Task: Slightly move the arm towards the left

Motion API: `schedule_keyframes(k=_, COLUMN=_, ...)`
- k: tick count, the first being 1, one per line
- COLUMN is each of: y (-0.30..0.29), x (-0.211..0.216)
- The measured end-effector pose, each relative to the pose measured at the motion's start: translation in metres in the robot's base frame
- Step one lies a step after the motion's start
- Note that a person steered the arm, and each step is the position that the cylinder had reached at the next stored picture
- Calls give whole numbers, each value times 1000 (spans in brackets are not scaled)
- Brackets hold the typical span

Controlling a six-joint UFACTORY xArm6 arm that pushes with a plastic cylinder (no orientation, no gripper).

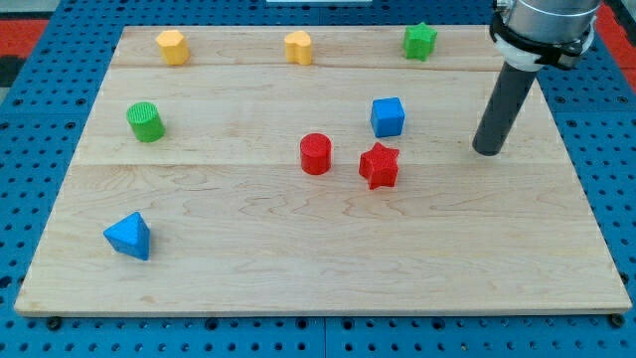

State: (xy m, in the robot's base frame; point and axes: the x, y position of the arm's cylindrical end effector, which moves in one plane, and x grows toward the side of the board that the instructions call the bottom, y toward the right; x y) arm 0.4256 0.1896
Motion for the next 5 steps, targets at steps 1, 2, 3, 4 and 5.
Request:
schedule_keyframes(k=1, y=-2, x=0)
schedule_keyframes(k=2, y=-8, x=0)
schedule_keyframes(k=3, y=-32, x=-2)
schedule_keyframes(k=4, y=-44, x=-3)
schedule_keyframes(k=5, y=-44, x=-3)
